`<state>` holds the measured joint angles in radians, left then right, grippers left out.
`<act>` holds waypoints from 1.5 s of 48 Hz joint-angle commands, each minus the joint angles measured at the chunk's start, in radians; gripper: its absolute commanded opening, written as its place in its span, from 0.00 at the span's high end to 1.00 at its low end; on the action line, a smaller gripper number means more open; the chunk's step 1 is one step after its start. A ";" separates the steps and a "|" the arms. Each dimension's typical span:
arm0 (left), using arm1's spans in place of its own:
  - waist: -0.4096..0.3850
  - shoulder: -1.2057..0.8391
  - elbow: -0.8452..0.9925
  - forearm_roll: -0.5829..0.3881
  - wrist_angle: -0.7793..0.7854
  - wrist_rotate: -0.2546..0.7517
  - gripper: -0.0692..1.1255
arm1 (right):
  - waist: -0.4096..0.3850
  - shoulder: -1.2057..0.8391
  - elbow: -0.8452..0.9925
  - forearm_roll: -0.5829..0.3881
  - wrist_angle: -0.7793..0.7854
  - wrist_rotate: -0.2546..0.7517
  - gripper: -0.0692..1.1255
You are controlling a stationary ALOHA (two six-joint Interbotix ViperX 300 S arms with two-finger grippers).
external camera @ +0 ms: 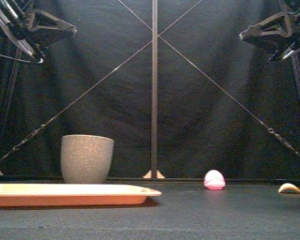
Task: Pick the pink ball then place it in the grey bowl
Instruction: Pick the pink ball
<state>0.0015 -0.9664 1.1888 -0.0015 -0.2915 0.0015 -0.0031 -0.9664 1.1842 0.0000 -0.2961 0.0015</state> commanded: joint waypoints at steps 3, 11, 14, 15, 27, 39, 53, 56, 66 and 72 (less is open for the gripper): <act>0.005 0.009 -0.021 0.000 -0.020 0.002 0.93 | -0.035 0.066 -0.005 -0.006 -0.002 -0.003 0.94; 0.008 0.009 -0.005 -0.002 -0.023 0.002 0.93 | -0.126 0.232 0.008 -0.002 -0.002 0.009 0.86; 0.008 0.009 0.002 -0.002 -0.028 0.000 0.93 | -0.144 0.295 0.005 -0.002 -0.002 0.009 0.78; 0.008 0.009 0.003 -0.002 -0.029 0.000 0.93 | -0.152 0.316 0.003 0.000 -0.002 0.009 0.74; 0.017 0.009 0.012 -0.002 -0.066 0.003 0.93 | -0.229 0.531 -0.048 0.040 -0.011 0.009 0.20; 0.023 0.009 0.021 -0.002 -0.067 0.000 0.93 | -0.305 0.726 -0.127 0.077 -0.002 -0.006 0.11; 0.026 0.009 0.040 -0.011 -0.067 -0.003 0.93 | -0.380 0.887 -0.210 -0.029 0.072 0.005 0.11; 0.025 0.009 0.043 -0.015 -0.067 -0.003 0.93 | -0.393 0.907 -0.224 -0.037 0.094 0.003 0.11; 0.025 0.009 0.055 -0.026 -0.067 -0.003 0.93 | -0.416 0.954 -0.247 -0.069 0.132 0.003 0.11; 0.026 0.009 0.063 -0.029 -0.067 -0.003 0.93 | -0.419 0.971 -0.253 -0.071 0.135 0.005 0.11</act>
<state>0.0245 -0.9618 1.2625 -0.0276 -0.3497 0.0000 -0.4157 0.0123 0.9495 -0.0690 -0.1580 0.0046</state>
